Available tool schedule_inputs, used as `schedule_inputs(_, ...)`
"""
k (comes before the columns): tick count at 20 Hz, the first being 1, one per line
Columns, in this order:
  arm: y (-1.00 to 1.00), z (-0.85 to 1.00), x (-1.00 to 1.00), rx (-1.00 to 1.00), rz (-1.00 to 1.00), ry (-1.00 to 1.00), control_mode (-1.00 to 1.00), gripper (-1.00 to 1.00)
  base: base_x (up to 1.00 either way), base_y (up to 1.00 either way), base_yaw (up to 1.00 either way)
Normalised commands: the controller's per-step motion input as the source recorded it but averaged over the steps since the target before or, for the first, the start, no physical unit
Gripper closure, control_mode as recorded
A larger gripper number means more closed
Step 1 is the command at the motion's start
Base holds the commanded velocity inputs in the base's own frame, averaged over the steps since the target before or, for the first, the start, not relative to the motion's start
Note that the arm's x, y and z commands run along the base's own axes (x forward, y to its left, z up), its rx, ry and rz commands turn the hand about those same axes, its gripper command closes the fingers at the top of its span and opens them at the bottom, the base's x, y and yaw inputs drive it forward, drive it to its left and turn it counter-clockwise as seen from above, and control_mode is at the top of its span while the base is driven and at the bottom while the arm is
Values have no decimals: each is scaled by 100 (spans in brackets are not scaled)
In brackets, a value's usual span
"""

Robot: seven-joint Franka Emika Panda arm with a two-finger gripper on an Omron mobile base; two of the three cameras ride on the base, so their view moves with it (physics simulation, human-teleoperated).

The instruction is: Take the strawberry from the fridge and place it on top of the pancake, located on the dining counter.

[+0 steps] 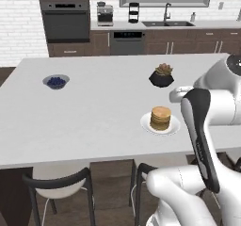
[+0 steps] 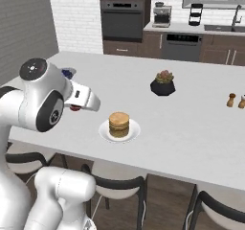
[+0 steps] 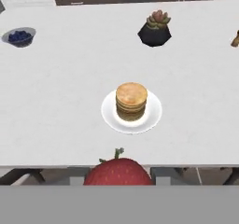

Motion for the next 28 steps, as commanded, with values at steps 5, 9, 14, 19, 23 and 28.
schedule_inputs(5,0,-37,76,1,4,14,-100,100,0,0,0)
schedule_inputs(9,-2,-36,63,0,0,6,-100,100,0,0,0)
schedule_inputs(14,-23,-33,45,0,0,1,-100,100,0,0,0)
schedule_inputs(19,-35,-25,27,0,0,0,-100,100,0,0,0)
schedule_inputs(23,-8,-20,38,0,-4,0,-100,100,0,0,0)
schedule_inputs(28,0,-26,53,-1,-10,0,-100,100,0,0,0)
